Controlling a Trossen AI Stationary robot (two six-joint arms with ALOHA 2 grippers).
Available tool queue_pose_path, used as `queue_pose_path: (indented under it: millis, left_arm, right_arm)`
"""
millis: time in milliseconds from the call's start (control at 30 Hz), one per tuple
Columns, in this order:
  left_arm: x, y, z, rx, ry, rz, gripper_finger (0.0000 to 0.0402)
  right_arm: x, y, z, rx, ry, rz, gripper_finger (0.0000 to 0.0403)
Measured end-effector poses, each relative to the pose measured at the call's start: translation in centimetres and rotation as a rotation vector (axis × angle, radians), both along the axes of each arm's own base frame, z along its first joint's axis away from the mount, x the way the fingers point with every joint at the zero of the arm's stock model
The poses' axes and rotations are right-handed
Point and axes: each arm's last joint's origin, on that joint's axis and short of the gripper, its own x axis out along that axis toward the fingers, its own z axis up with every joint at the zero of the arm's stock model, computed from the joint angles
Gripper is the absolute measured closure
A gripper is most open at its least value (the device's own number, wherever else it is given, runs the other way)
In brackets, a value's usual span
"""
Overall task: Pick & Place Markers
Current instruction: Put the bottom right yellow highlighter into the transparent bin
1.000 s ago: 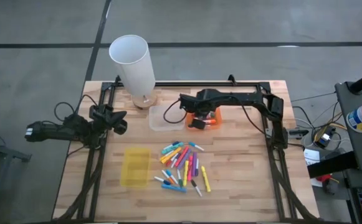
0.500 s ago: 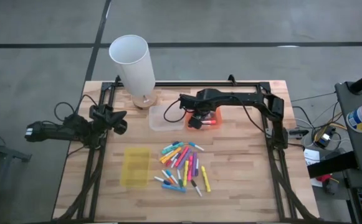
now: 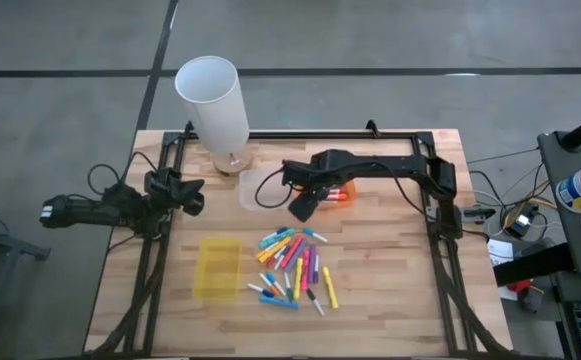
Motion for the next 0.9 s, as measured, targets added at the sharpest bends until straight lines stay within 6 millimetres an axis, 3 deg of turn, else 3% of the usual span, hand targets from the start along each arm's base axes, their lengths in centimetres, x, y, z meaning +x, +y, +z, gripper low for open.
queue_pose_path:
  millis: [333, 700, 900]
  left_arm:
    - [0.0, 0.0, 0.0, 0.000, -0.001, -0.003, 0.0402]
    - [0.0, 0.0, 0.0, -0.001, 0.002, -0.003, 0.0402]
    - [0.0, 0.0, 0.0, -0.001, 0.002, -0.003, 0.0402]
  right_arm:
    - [0.8, 4.5, 0.2, 0.263, -0.048, -0.012, 0.0276]
    - [0.6, 9.5, 0.3, 0.356, -0.018, -0.037, 0.0387]
    - [0.0, 12.7, 0.0, 0.372, 0.014, -0.038, 0.0394]
